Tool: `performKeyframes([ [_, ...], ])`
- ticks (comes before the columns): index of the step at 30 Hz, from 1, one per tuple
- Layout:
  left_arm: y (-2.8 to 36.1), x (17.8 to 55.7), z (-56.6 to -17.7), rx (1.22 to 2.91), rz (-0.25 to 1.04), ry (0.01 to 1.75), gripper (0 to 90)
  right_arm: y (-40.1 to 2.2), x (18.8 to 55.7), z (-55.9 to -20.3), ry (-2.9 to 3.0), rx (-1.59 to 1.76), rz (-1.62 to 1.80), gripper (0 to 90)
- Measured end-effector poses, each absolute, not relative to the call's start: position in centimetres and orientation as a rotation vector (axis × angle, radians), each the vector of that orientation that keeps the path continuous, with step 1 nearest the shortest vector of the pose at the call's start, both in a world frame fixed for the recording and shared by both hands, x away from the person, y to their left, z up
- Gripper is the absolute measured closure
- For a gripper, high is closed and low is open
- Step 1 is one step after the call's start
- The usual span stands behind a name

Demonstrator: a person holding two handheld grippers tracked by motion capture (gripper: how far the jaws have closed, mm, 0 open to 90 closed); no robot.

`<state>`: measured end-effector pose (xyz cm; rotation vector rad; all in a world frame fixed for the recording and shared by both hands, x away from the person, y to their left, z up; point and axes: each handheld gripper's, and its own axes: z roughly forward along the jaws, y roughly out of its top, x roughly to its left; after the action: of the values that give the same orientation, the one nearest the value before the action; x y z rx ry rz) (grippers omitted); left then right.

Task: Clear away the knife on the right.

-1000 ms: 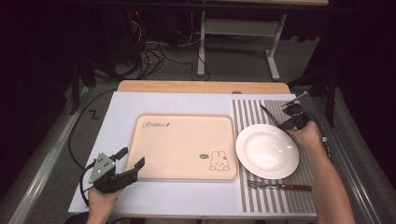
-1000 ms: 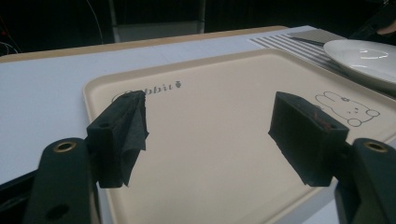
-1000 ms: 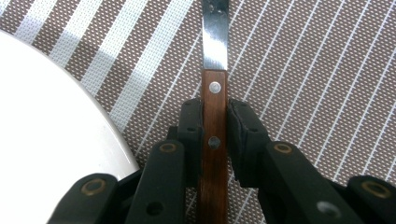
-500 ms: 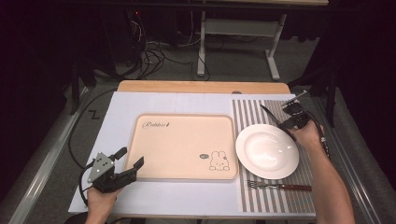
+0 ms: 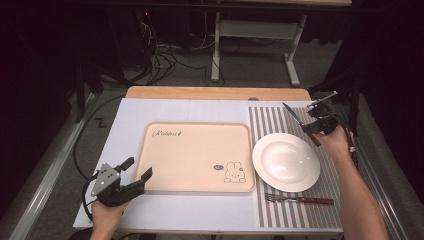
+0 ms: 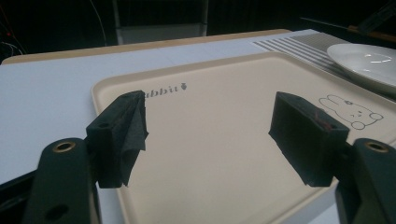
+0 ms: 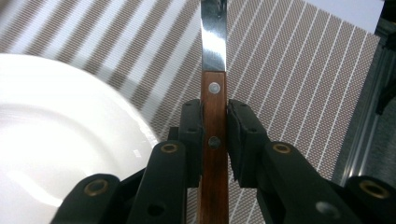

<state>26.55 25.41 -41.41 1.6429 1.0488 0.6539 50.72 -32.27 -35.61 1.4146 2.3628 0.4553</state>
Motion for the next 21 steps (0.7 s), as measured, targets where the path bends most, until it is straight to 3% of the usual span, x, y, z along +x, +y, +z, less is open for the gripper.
performKeyframes([
  [21,25.0,26.4,-41.4,1.669,0.66,1.02,28.4,-28.9,44.5,-31.9,2.384,1.295,0.578,79.2],
])
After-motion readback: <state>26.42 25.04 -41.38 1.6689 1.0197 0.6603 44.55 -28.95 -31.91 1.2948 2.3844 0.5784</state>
